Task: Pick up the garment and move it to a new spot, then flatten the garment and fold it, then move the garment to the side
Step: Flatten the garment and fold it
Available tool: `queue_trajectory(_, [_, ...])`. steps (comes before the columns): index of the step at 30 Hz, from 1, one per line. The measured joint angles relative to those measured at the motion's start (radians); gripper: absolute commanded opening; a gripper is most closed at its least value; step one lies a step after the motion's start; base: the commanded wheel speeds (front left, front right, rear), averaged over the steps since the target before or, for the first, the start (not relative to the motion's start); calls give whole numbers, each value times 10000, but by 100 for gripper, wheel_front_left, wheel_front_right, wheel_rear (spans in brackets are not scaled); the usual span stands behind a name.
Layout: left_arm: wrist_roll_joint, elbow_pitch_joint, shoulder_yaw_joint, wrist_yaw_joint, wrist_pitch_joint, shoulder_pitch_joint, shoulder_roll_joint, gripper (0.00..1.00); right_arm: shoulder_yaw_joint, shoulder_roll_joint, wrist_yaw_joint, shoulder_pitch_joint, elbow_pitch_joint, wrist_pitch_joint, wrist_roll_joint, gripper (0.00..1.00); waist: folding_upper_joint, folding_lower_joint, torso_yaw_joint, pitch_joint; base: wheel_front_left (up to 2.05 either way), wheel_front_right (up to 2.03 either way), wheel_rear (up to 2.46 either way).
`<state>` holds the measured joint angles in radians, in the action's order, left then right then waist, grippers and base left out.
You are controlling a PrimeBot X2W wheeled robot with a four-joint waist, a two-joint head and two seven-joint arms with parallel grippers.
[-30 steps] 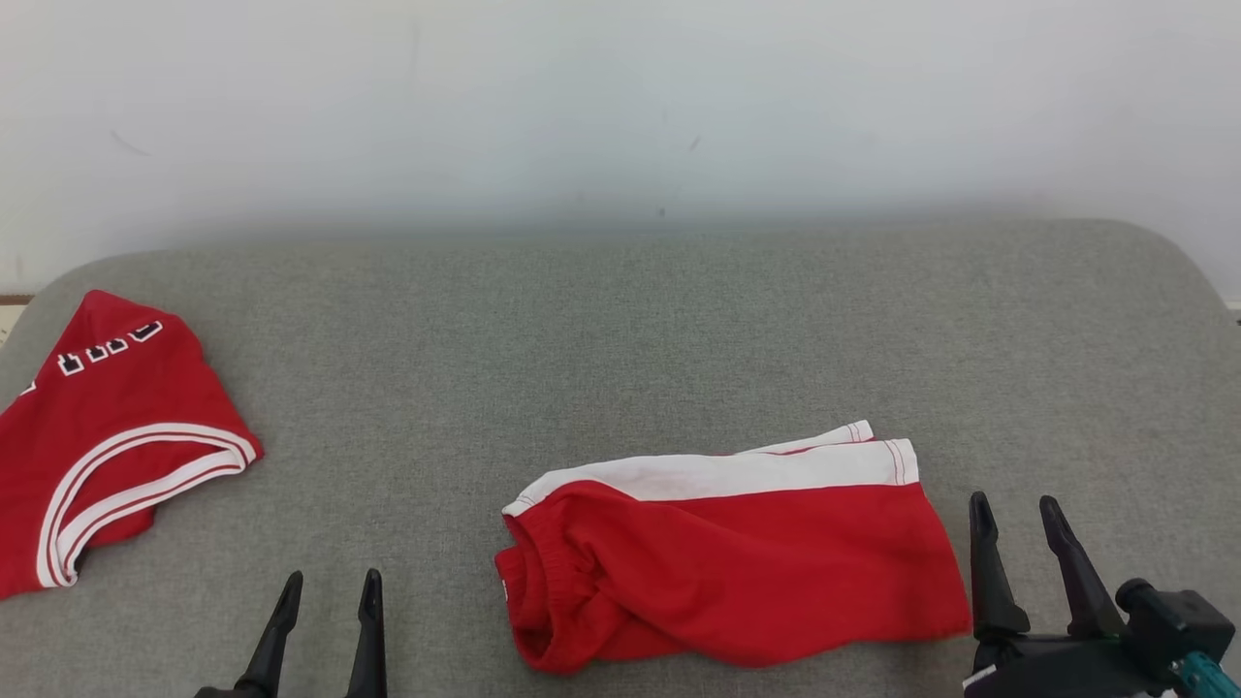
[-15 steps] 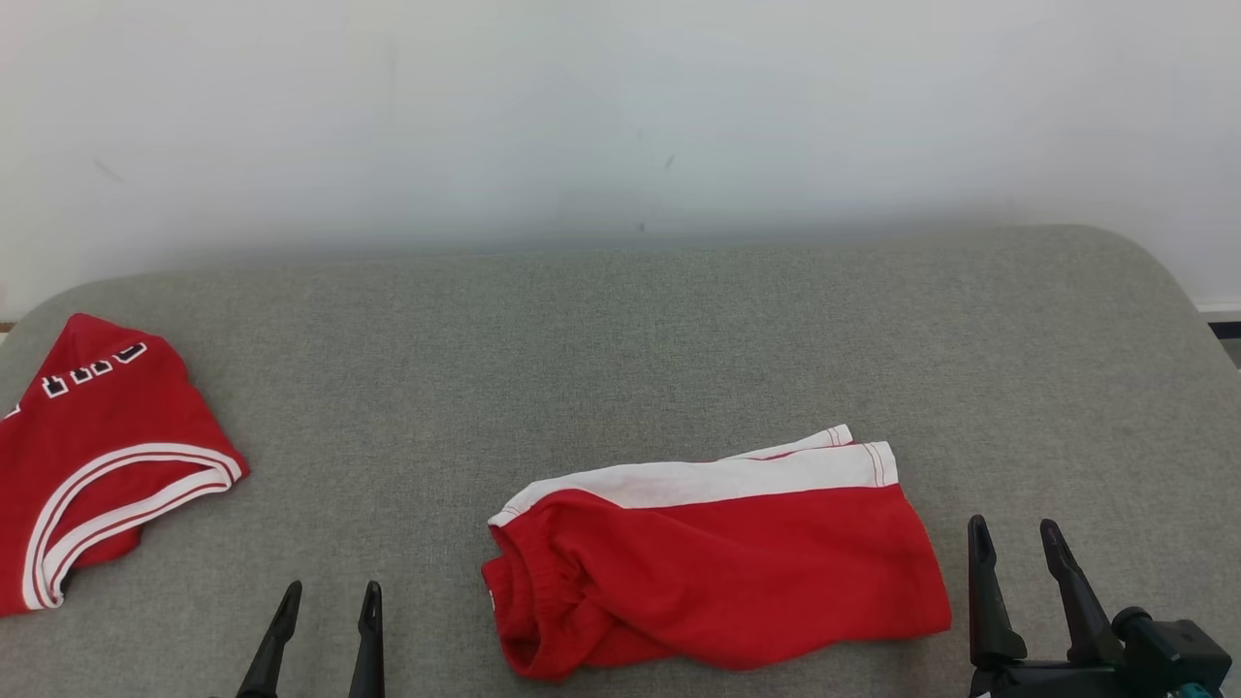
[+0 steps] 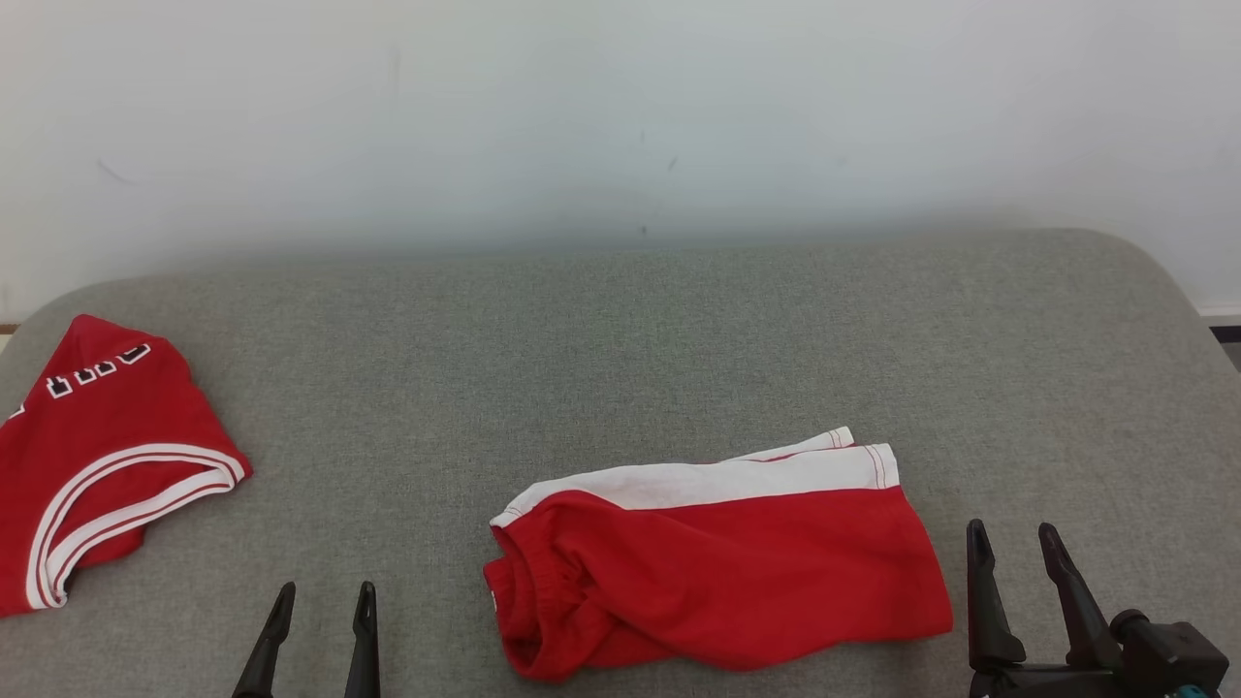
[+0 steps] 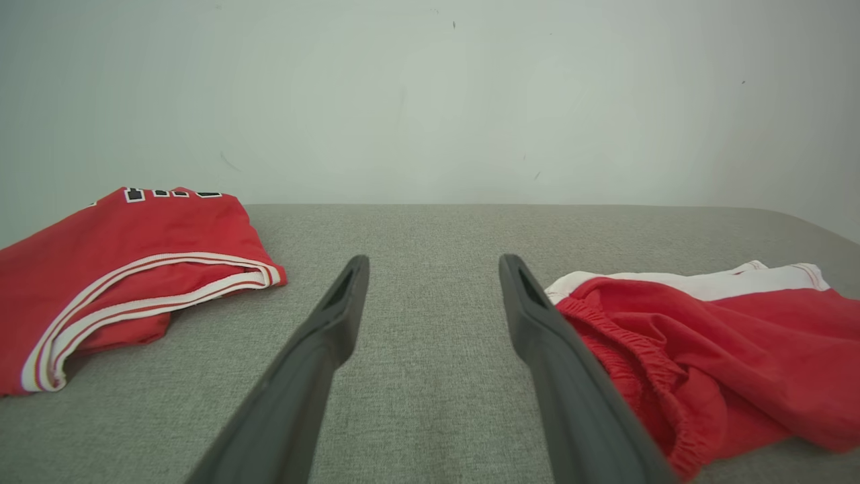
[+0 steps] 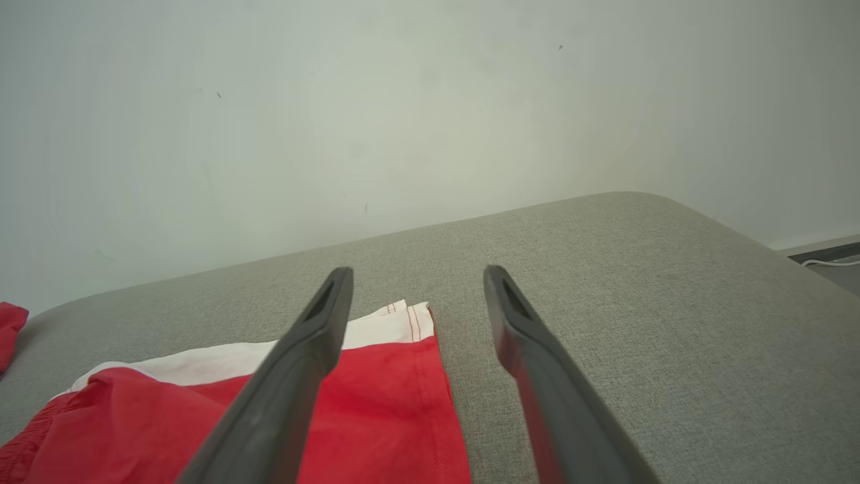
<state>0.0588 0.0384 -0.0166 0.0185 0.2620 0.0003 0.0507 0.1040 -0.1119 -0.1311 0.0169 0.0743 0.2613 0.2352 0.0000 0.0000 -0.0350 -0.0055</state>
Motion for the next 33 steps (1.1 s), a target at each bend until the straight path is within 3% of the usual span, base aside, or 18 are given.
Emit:
queue_trajectory(16, [-54, -4, 23, -8, 0, 7, 0, 100, 21, 15, 0, -4, 276, 0, 0, 100, 0, 0, -18, 33, 0, 0, 0])
queue_trajectory(23, [-52, 15, 8, -67, 0, 8, 0, 100, 63, -63, 0, -58, 1104, -59, 125, 100, 0, 0, 18, 15, 0, 0, 0])
queue_trajectory(33, [8, 67, -65, -33, 0, 7, 0, 100, 696, -568, 0, -1367, 2961, -1241, 548, 100, 0, 1, 119, 73, 0, 0, 0])
